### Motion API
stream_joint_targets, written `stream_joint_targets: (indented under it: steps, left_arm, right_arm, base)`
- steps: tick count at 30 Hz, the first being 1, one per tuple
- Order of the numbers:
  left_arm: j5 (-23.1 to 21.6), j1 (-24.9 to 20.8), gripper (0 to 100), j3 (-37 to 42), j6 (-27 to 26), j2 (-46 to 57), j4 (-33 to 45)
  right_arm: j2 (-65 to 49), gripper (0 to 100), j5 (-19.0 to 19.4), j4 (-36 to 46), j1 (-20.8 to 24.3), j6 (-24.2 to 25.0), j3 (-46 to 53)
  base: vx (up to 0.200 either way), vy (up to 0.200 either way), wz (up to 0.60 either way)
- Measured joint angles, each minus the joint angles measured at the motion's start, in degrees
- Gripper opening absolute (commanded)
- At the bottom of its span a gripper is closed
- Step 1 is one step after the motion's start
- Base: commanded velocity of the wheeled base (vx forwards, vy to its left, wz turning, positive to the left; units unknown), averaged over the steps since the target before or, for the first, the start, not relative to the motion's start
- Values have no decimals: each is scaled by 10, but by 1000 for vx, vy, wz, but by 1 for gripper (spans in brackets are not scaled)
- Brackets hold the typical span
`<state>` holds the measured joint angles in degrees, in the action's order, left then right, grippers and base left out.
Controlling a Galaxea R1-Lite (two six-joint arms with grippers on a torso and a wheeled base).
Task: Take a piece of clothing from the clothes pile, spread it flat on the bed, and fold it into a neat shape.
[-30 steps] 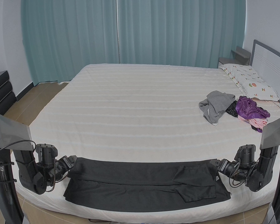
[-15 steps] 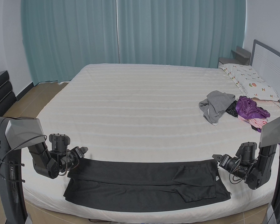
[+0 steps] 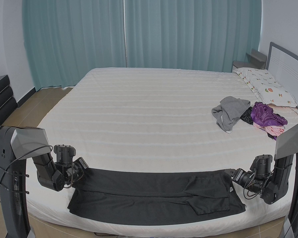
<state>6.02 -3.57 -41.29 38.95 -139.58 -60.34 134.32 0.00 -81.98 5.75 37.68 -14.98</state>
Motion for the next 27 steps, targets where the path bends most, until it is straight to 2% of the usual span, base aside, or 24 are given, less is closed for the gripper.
stream_joint_targets:
  steps: [6, 7, 19, 23, 27]
  left_arm:
    - [3, 7, 0, 0, 6, 0, -1]
    - [3, 7, 100, 0, 7, 0, -1]
    - [-5, 13, 100, 14, 9, 14, -1]
    - [-21, 17, 100, 35, 6, 32, -2]
    - [-57, 16, 100, 82, -3, 63, -2]
  right_arm:
    - [3, 100, 0, -12, 3, 1, 8]
    - [4, 100, 0, -13, 3, 1, 9]
    - [6, 100, 3, -28, 5, 6, 25]
    - [7, 100, 11, -33, 4, 14, 30]
    - [6, 100, 18, -39, 4, 18, 37]
  base:
    - [0, 0, 0]
    - [0, 0, 0]
    - [0, 0, 0]
    - [0, 0, 0]
    - [0, 0, 0]
